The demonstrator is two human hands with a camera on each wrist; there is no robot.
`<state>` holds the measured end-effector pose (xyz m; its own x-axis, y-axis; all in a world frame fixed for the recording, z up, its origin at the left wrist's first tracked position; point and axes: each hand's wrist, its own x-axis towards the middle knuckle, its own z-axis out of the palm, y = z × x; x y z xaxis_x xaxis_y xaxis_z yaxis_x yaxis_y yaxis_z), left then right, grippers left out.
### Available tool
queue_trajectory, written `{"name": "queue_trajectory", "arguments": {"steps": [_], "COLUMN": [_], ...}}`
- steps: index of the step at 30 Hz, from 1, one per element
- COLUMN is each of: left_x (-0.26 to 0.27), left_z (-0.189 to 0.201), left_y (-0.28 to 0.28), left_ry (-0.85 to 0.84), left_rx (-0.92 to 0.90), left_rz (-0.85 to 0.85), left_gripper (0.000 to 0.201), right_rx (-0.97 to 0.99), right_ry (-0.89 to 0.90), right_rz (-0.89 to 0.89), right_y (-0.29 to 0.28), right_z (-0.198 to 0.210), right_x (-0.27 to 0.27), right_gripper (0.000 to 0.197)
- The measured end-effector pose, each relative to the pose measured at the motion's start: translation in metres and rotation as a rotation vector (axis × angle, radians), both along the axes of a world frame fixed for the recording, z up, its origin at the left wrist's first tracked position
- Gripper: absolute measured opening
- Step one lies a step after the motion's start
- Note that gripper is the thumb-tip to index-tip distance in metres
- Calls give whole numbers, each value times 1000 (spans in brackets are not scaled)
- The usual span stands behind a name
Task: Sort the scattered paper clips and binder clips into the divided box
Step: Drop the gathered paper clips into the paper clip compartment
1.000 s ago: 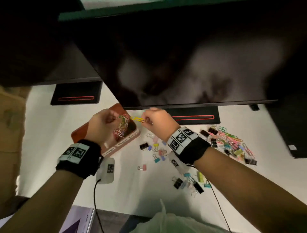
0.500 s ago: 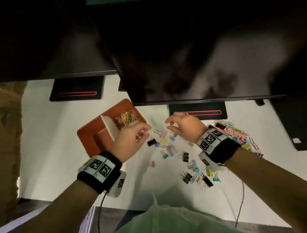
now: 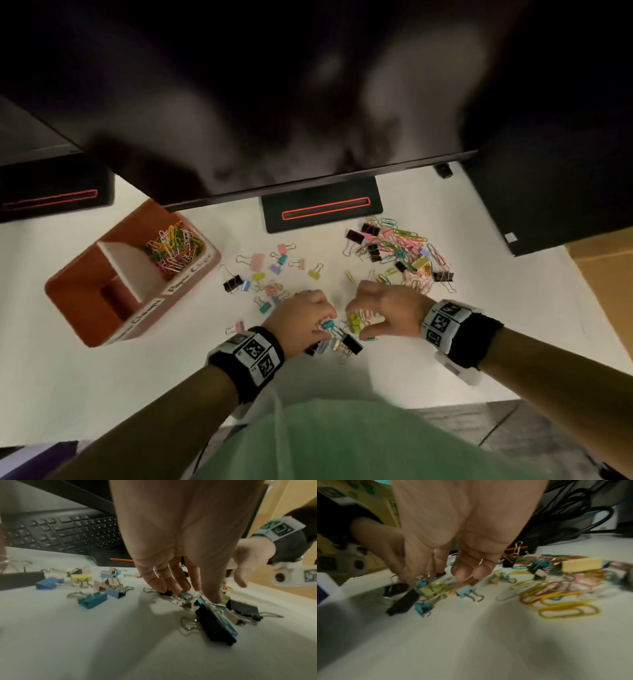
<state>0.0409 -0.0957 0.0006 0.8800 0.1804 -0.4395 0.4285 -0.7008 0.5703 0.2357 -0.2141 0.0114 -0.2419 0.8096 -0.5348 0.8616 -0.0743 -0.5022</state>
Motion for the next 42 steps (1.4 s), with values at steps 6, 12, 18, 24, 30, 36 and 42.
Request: {"name": "queue_trajectory", "arguments": {"steps": [6,12,18,24,30,36,42], "left_x": [6,-5,-11,-24,-29,-26,-25], "left_z": [-2,5,18,15,16,-5,-8], "left_y": [-2,14,21,14,-18,-44,-31], "left_ry": [-12,-155,-254,-305,-237,7,-71], "left_rx": [-19,-57,-61,62,66,56,203], "left_rz": [191,505,725,666,443,401,455], "left_gripper": [13,12,14,16,18,25,21], "right_rx": [52,213,198,233,261,247,201], "right_ry": [0,94,94,97,94,57,-27], "right_rz": [42,-113,-192,-280,-156,5,21], "right_y": [7,25,51,50,6,-12,-4], "right_z": [-12,-9,-1,-2,-11,-20,-18], "right_x": [-13,1,3,9,32,28,9], "right_gripper": [34,30,30,45,39,34,36]}}
